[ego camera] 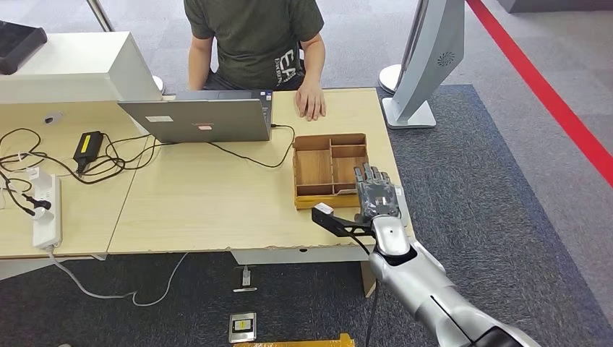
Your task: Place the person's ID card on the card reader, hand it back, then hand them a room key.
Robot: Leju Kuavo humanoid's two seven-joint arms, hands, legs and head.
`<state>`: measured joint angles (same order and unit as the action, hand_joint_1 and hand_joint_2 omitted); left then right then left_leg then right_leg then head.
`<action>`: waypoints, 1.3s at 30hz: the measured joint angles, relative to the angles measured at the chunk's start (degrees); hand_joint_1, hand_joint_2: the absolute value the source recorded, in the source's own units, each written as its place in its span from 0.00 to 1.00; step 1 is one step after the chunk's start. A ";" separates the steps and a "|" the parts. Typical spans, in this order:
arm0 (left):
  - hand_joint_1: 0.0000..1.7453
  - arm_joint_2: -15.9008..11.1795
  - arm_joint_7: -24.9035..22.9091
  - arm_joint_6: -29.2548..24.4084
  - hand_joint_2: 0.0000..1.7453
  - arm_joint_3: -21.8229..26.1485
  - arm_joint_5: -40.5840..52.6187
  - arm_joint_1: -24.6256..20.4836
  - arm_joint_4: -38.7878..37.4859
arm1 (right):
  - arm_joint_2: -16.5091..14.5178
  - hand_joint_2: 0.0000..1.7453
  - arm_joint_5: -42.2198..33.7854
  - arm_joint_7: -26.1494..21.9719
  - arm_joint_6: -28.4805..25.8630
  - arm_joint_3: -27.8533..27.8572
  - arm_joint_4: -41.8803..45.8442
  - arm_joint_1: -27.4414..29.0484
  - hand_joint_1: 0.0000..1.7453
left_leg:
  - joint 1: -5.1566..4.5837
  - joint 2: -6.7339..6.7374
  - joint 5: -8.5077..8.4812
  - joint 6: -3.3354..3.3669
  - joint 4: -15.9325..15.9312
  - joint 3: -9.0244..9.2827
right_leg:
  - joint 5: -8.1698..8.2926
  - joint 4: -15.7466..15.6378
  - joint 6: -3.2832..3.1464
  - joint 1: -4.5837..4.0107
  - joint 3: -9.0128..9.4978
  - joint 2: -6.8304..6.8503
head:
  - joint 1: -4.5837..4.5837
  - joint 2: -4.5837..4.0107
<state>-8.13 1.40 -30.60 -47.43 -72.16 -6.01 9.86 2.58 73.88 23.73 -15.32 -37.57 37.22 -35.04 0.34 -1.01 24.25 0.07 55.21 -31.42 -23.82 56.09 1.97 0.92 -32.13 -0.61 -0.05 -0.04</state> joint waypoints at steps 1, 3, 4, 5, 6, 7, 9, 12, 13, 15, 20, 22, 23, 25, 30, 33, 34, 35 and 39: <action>0.00 -0.02 0.00 0.01 0.00 0.00 0.01 0.00 0.00 | -0.03 1.00 0.00 -0.02 0.01 0.00 -0.08 0.02 0.00 | 0.00 0.00 0.00 0.00 0.00 0.00 | 0.00 0.00 0.00 0.00 0.00 0.00 | 0.01 0.00; 0.00 -0.05 0.00 0.04 0.00 -0.01 0.02 0.00 0.00 | -0.08 1.00 -0.02 -0.11 0.04 0.00 -0.20 0.04 0.00 | 0.00 0.00 0.00 0.00 0.00 0.00 | 0.00 0.00 0.00 0.00 0.00 0.00 | 0.01 0.00; 0.00 -0.06 0.00 0.06 0.00 -0.02 0.02 0.00 0.00 | -0.09 1.00 -0.04 -0.15 0.07 0.00 -0.25 0.04 0.00 | 0.00 0.00 0.00 0.00 0.00 0.00 | 0.00 0.00 0.00 0.00 0.00 0.00 | 0.01 0.00; 0.00 -0.07 0.00 0.09 0.00 -0.03 0.03 0.00 0.00 | -0.09 1.00 -0.07 -0.17 0.09 -0.01 -0.27 0.04 0.00 | 0.00 0.00 0.00 0.00 0.00 0.00 | 0.00 0.00 0.00 0.00 0.00 0.00 | 0.01 0.00; 0.00 -0.07 0.00 0.14 0.00 -0.03 0.03 0.00 0.00 | -0.09 1.00 -0.09 -0.17 0.10 -0.01 -0.28 0.04 0.00 | 0.00 0.00 0.00 0.00 0.00 0.00 | 0.00 0.00 0.00 0.00 0.00 0.00 | 0.01 0.00; 0.00 -0.07 0.00 0.19 0.00 -0.04 0.05 0.00 0.00 | -0.09 1.00 -0.11 -0.17 0.10 -0.01 -0.28 0.04 0.00 | 0.00 0.00 0.00 0.00 0.00 0.00 | 0.00 0.00 0.00 0.00 0.00 0.00 | 0.01 0.00; 0.00 -0.08 0.00 0.36 0.00 -0.06 0.11 0.00 0.00 | -0.09 1.00 -0.17 -0.17 0.06 -0.02 -0.28 0.04 0.00 | 0.00 0.00 0.00 0.00 0.00 0.00 | 0.00 0.00 0.00 0.00 0.00 0.00 | 0.01 0.00; 0.00 -0.09 0.00 0.67 0.00 -0.19 0.17 0.00 0.00 | -0.09 1.00 -0.18 -0.17 -0.04 -0.02 -0.27 0.04 0.00 | 0.00 0.00 0.00 0.00 0.00 0.00 | 0.00 0.00 0.00 0.00 0.00 0.00 | 0.00 0.00; 0.00 -0.09 0.00 0.73 0.00 -0.25 0.18 0.00 0.00 | -0.09 1.00 -0.16 -0.17 -0.06 -0.02 -0.26 0.03 0.00 | 0.00 0.00 0.00 0.00 0.00 0.00 | 0.00 0.00 0.00 0.00 0.00 0.00 | -0.01 0.00; 0.00 -0.10 0.00 0.81 0.00 -0.35 0.25 0.00 0.00 | -0.09 1.00 -0.09 -0.19 -0.10 -0.02 -0.26 0.03 0.00 | 0.00 0.00 0.00 0.00 0.00 0.00 | 0.00 0.00 0.00 0.00 0.00 0.00 | 0.00 0.00; 0.00 -0.11 -0.13 0.79 0.00 -0.47 0.35 0.00 0.00 | -0.16 1.00 0.14 -0.52 -0.07 -0.12 -0.22 0.03 0.00 | 0.00 0.00 0.00 0.00 0.00 0.00 | 0.00 0.00 0.00 0.00 0.01 0.00 | 0.00 0.00; 0.00 -0.11 -0.29 0.64 0.00 -0.49 0.29 0.00 0.00 | -0.38 1.00 0.37 -0.80 -0.02 -0.21 -0.07 0.05 0.00 | 0.00 0.00 0.00 0.00 0.00 0.00 | 0.00 0.01 0.00 0.00 0.00 0.00 | 0.00 0.00; 0.00 -0.10 -0.36 0.50 0.00 -0.49 0.25 -0.01 0.00 | -0.55 1.00 0.54 -0.94 0.04 -0.26 0.08 0.06 0.00 | 0.00 0.00 0.00 0.00 0.00 0.00 | 0.00 0.01 0.00 0.00 0.00 0.00 | 0.00 0.00; 0.00 -0.08 -0.45 0.10 0.00 -0.50 0.07 -0.03 0.00 | -0.93 1.00 0.90 -1.14 0.27 -0.41 0.44 0.09 0.00 | 0.00 0.00 0.00 0.00 0.00 0.00 | 0.00 0.01 0.00 0.00 0.00 0.00 | 0.01 0.00; 0.00 -0.05 -1.37 -0.90 0.00 -0.50 -0.11 -0.04 0.00 | -1.83 1.00 1.28 -1.21 1.00 -0.80 0.97 0.26 0.00 | 0.01 0.00 0.00 0.00 0.00 0.00 | 0.00 0.01 0.00 -0.01 0.00 0.00 | 0.00 0.00; 0.00 -0.03 -1.48 -1.39 0.00 -0.50 -0.14 -0.04 0.00 | -2.08 1.00 1.30 -1.22 1.07 -0.99 1.15 0.36 0.00 | 0.01 0.00 0.00 0.00 0.00 0.00 | 0.00 0.01 0.00 -0.01 0.00 0.00 | 0.00 0.00; 0.00 -0.02 -1.55 -1.52 0.00 -0.51 -0.14 -0.04 0.00 | -2.13 1.00 1.30 -1.22 1.06 -1.07 1.16 0.36 0.00 | 0.01 0.00 0.00 0.00 0.00 0.00 | 0.00 0.00 0.00 -0.01 0.00 0.00 | 0.00 0.00; 0.00 -0.02 -1.71 -1.65 0.00 -0.52 -0.12 -0.04 0.00 | -2.16 1.00 1.30 -1.22 1.04 -1.14 1.16 0.36 0.00 | 0.01 0.00 0.00 0.00 0.00 -0.01 | 0.00 0.00 0.00 -0.01 0.00 0.00 | -0.01 0.00; 0.00 -0.01 -2.35 -2.15 0.00 -0.64 -0.04 -0.05 0.00 | -2.31 1.00 1.28 -1.17 0.99 -1.46 1.12 0.35 0.00 | 0.01 0.00 0.00 0.00 0.00 0.00 | 0.00 0.00 0.00 0.00 0.00 0.00 | -0.01 0.00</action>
<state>-8.13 -0.95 -32.75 -48.07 -72.20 -6.06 9.86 0.27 75.16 22.56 -14.33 -39.04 38.34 -34.69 0.34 -1.01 24.25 0.07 55.21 -31.42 -23.83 56.10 1.97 0.92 -32.13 -0.61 -0.06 -0.04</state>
